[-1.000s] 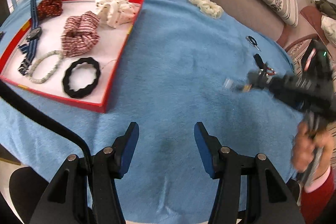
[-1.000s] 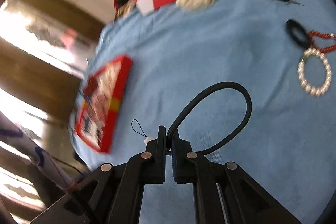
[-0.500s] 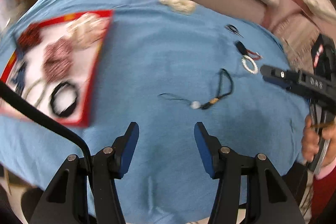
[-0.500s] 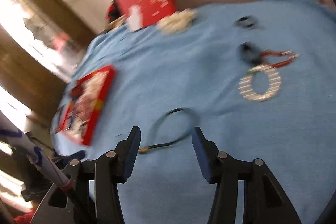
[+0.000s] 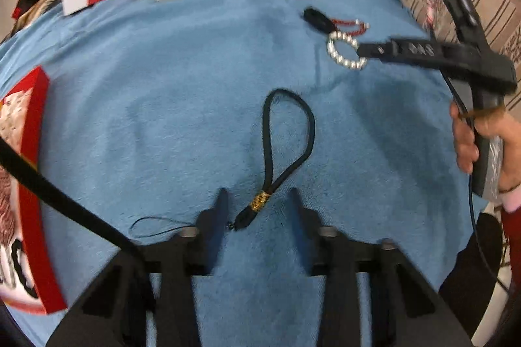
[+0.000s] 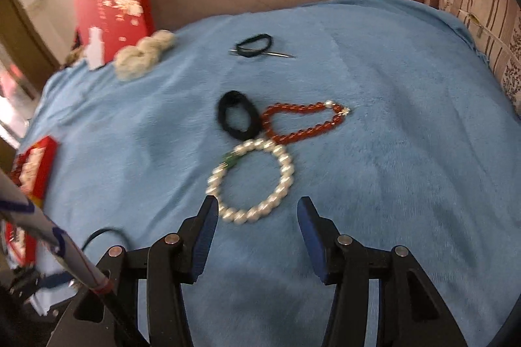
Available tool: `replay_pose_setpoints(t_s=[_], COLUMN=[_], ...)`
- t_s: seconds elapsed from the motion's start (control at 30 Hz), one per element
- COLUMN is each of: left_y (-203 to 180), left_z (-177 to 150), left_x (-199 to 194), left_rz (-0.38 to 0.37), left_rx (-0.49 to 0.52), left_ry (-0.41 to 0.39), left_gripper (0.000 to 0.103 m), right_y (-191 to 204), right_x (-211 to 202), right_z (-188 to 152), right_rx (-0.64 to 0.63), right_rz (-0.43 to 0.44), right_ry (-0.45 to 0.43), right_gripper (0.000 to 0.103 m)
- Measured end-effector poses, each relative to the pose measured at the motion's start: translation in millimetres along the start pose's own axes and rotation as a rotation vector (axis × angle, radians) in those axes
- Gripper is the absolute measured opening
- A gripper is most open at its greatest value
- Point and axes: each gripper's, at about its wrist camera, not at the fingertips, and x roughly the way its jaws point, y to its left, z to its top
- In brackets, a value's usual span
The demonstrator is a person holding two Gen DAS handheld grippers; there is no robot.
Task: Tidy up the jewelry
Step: 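Grasp the black cord lanyard with the left tool while the right tool grasps the pearl bracelet, then carry the lanyard and pearl bracelet over the tray and open both tools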
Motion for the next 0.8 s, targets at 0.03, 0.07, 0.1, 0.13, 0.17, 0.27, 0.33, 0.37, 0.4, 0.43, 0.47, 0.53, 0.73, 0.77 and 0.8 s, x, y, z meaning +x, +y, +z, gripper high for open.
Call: replay_pose_setpoints(t_s=[0.03, 0.07, 0.1, 0.13, 0.17, 0.27, 0.33, 0.37, 0.4, 0.43, 0.47, 0.53, 0.73, 0.77, 0.8], left_y=[-1.3, -3.5, -5.8, -6.6, -6.1, -2.1, 0.4, 1.8, 4.4, 7.4, 9.8, 18.4, 51.7, 57.6, 66.5], left_z=[-0.3, -0.3, 0.1, 0.6, 0.8, 1.0, -1.4, -3.4, -5.4, -7.0, -7.7, -12.4, -31.3, -34.6, -40.1], left_x=[2.5, 3.4, 4.0, 4.4, 3.8, 0.0, -11.3, -17.9, -27.5, -38.3, -46.3, -67.9, -127.1, -133.5, -142.1], left_rz=[0.011, 0.026, 0.037, 0.038, 0.033, 0.02, 0.03, 0.031, 0.029, 0.028, 0.027, 0.02, 0.047, 0.057, 0.071], left_rx=[0.009, 0.021, 0.031, 0.03, 0.021, -0.021, -0.043, -0.051, -0.063, -0.076, -0.087, -0.116, -0.191, -0.203, -0.217], left_ry=[-0.001, -0.012, -0.019, -0.024, -0.027, -0.041, -0.067, -0.08, -0.097, -0.116, -0.13, -0.163, -0.238, -0.246, -0.255], left_gripper=[0.02, 0.017, 0.01, 0.005, 0.006, 0.006, 0.006, 0.006, 0.006, 0.006, 0.006, 0.006, 0.006, 0.006, 0.006], right_y=[-1.0, -2.2, -3.1, -1.5, 0.3, 1.7, 0.7, 1.7, 2.2, 3.4, 5.3, 11.9, 39.6, 45.7, 52.8], right_x=[4.8, 9.8, 14.6, 17.3, 18.6, 17.4, 8.5, 2.6, -4.5, -12.0, -19.0, -36.6, -83.3, -90.7, -97.8], right_z=[0.8, 0.9, 1.5, 2.7, 3.7, 7.1, 7.2, 6.3, 5.0, 3.6, 2.1, -0.5, -4.1, -4.8, -5.5], right_rx=[0.002, 0.006, 0.008, -0.002, -0.016, -0.022, -0.016, -0.015, -0.011, -0.01, -0.013, -0.027, -0.079, -0.089, -0.1], right_rz=[-0.012, -0.022, -0.033, -0.059, -0.083, -0.069, -0.054, -0.051, -0.044, -0.037, -0.032, -0.025, 0.015, 0.025, 0.034], right_ry=[0.006, 0.013, 0.015, 0.004, -0.004, -0.002, -0.017, -0.029, -0.04, -0.052, -0.063, -0.089, -0.147, -0.155, -0.162], right_gripper=[0.055, 0.053, 0.05, 0.041, 0.028, 0.011, 0.01, 0.01, 0.01, 0.01, 0.01, 0.01, 0.01, 0.01, 0.01])
